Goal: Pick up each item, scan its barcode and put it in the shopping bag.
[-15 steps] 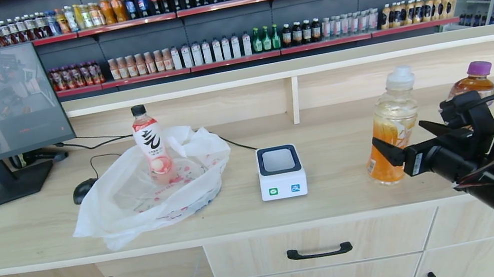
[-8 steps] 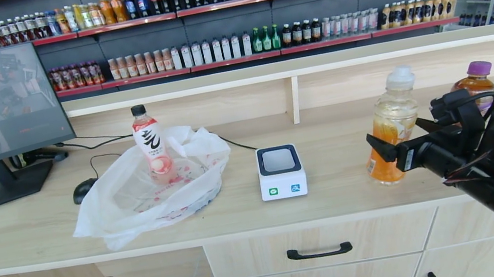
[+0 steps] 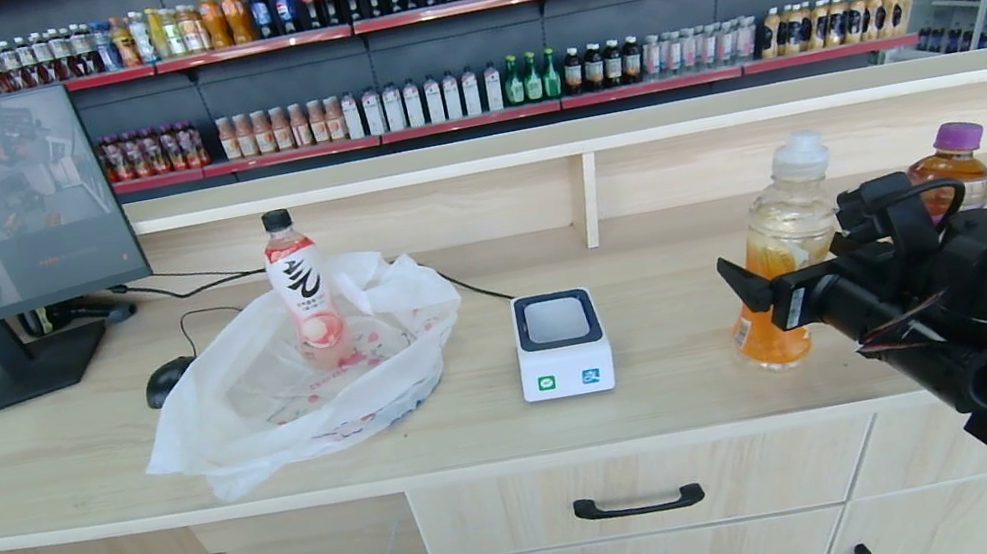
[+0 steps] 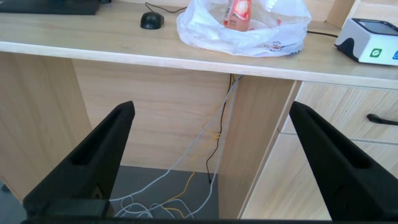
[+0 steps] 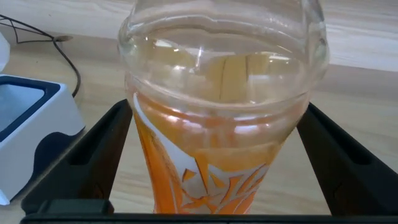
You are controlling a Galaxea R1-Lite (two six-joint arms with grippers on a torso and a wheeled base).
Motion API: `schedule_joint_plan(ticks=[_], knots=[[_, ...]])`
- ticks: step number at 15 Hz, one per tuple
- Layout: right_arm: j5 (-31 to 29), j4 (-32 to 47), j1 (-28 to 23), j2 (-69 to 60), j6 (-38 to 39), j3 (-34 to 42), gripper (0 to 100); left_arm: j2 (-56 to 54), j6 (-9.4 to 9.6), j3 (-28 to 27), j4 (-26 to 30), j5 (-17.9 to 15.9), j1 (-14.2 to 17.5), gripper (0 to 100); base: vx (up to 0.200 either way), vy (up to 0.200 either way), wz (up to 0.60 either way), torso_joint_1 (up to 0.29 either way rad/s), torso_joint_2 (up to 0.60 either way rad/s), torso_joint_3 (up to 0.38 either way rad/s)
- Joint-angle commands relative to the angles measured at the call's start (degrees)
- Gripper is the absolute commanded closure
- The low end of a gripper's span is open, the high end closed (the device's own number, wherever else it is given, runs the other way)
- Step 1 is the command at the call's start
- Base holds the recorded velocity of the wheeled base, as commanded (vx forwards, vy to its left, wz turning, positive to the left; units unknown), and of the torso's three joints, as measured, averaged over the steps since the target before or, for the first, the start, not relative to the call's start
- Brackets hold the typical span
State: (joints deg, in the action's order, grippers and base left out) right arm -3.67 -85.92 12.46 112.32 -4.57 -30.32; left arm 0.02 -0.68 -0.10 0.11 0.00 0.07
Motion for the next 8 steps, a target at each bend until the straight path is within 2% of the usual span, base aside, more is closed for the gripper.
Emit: schedule_joint_plan(ticks=[1,7,8], knots=[[0.0,0.0,-0.2,1.4,0.0,-1.8,0,0.0,-0.02,0.0,0.0,0.0,0.0,0,0.0,0.0,0.0,0.0,0.0,0.0],[-0.3,0.0,-0.2,2.5,-0.1,-3.3,0,0.0,-0.02,0.0,0.1,0.0,0.0,0,0.0,0.0,0.0,0.0,0.0,0.0],[-0.3,-0.2,-0.2,2.5,-0.1,-3.3,100,0.0,-0.02,0.0,0.0,0.0,0.0,0,0.0,0.0,0.0,0.0,0.0,0.0]])
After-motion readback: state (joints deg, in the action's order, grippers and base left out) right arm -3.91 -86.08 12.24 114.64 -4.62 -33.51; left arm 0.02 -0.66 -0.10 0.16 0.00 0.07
